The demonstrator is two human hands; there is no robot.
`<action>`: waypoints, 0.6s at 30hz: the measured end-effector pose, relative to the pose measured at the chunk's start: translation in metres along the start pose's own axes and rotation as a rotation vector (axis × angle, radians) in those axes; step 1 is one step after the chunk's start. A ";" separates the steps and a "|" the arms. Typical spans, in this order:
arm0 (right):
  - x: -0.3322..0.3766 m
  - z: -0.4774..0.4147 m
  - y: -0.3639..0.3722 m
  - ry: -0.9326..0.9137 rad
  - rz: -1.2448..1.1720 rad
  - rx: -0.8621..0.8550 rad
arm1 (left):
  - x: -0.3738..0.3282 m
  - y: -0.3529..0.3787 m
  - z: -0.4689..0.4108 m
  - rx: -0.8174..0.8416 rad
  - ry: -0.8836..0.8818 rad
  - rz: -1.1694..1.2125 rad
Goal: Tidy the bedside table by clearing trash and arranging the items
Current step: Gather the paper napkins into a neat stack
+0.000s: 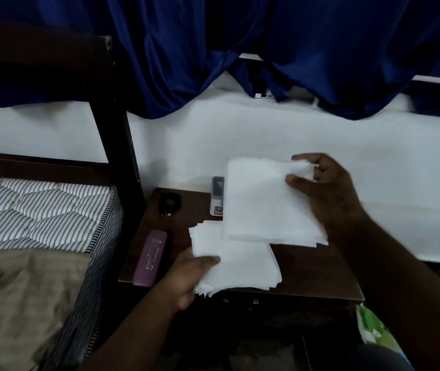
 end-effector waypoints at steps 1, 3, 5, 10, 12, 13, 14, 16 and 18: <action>-0.008 0.006 0.005 0.024 -0.001 0.020 | -0.001 0.001 0.002 0.018 0.002 0.004; -0.026 0.020 0.019 0.104 -0.057 0.082 | -0.004 0.004 0.007 0.061 0.016 0.009; -0.044 0.034 0.031 0.197 -0.128 0.130 | -0.005 0.005 0.012 0.111 0.044 -0.012; -0.076 0.046 0.048 0.216 -0.035 0.183 | -0.005 0.003 0.019 0.166 0.059 -0.009; -0.084 0.046 0.051 0.223 -0.031 0.198 | -0.007 0.003 0.020 0.179 0.058 0.014; -0.087 0.045 0.051 0.223 -0.026 0.195 | -0.008 0.002 0.020 0.183 0.057 0.023; -0.088 0.044 0.051 0.212 -0.008 0.189 | -0.007 0.001 0.019 0.186 0.054 0.029; -0.089 0.043 0.053 0.179 0.079 0.168 | -0.007 0.000 0.017 0.191 0.051 0.034; -0.087 0.044 0.052 0.130 0.223 0.111 | -0.007 0.000 0.016 0.195 0.060 0.034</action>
Point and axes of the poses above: each hand's wrist, its own z-axis away from the middle knuckle, its own y-axis out of the palm, x = y × z, the point moved 2 cm from there along -z, towards the middle knuckle
